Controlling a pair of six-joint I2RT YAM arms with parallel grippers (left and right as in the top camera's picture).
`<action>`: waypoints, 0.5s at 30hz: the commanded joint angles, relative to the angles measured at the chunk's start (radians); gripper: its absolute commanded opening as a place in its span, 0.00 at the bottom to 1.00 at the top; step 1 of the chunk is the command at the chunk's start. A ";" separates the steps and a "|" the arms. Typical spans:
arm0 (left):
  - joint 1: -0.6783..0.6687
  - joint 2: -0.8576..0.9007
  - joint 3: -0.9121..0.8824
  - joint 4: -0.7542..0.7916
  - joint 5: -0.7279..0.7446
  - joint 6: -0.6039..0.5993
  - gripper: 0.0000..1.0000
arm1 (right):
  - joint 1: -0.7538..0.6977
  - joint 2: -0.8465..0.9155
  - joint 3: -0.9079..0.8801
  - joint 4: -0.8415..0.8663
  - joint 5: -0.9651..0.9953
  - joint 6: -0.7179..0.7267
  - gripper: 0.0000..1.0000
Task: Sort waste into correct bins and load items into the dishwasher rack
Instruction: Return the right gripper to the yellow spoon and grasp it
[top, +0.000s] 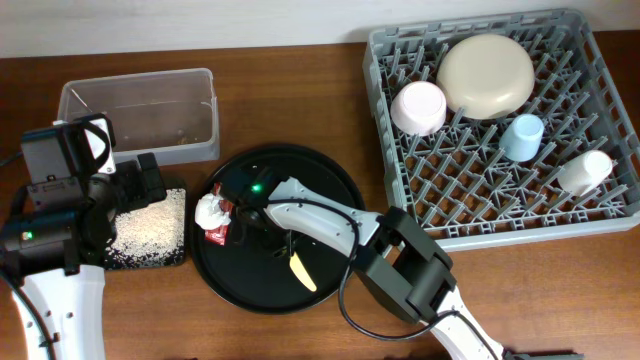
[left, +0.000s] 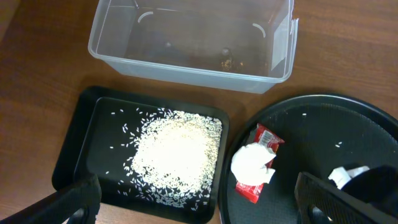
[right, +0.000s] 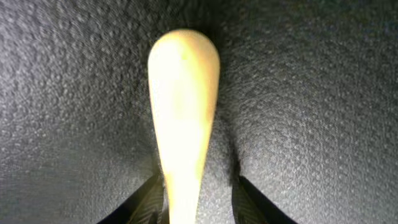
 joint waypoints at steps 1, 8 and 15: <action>0.003 -0.003 0.010 0.002 -0.007 0.001 0.99 | -0.013 -0.008 -0.029 0.012 -0.034 0.028 0.39; 0.003 -0.003 0.010 0.002 -0.007 0.000 0.99 | -0.013 -0.008 -0.029 0.017 -0.031 0.024 0.18; 0.003 -0.003 0.010 0.002 -0.007 0.001 0.99 | -0.013 -0.012 0.011 -0.013 0.010 0.020 0.13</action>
